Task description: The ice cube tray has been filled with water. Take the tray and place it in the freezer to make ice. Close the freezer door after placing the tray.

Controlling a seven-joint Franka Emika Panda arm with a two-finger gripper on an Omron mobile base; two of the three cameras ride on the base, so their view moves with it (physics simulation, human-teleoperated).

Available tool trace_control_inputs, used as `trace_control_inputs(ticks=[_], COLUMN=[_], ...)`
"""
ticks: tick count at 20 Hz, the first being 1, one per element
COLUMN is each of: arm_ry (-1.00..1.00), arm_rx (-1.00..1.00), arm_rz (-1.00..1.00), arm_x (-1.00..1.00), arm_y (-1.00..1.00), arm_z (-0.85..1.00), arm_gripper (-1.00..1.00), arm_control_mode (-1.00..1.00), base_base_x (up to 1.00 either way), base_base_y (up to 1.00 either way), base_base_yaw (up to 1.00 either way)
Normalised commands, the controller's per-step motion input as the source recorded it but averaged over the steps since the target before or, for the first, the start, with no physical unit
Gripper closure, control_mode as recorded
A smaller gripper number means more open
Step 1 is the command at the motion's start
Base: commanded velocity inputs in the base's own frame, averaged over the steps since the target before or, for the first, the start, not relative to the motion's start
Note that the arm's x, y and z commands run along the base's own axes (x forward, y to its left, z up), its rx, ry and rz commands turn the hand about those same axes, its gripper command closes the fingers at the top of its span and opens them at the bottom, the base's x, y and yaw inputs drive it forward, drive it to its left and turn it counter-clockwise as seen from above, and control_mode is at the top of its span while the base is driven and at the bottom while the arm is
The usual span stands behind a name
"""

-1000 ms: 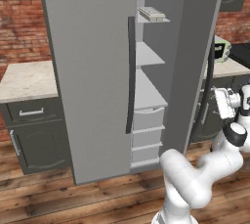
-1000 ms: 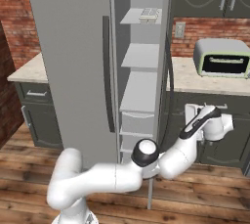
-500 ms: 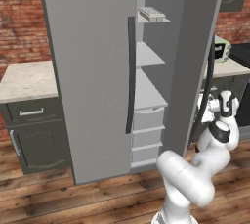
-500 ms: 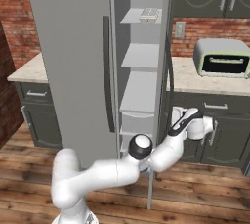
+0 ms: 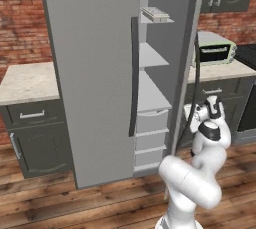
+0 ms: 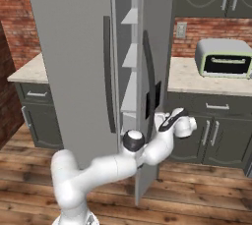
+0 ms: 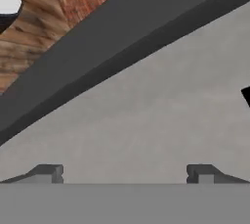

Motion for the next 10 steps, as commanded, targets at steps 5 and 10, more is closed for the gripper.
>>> trace_control_inputs(ticks=[5, 10], arm_ry=[-0.22, -0.47], arm_rx=[-0.03, 0.0], arm_rz=[0.3, 0.05], arm_x=[-0.14, 0.46], arm_y=[1.0, 0.94], arm_z=[-0.55, 0.09], arm_gripper=[-1.0, -1.0], arm_control_mode=[-1.0, -1.0], base_base_x=[0.0, 0.0], base_base_y=[0.0, 0.0], base_base_yaw=[0.0, 0.0])
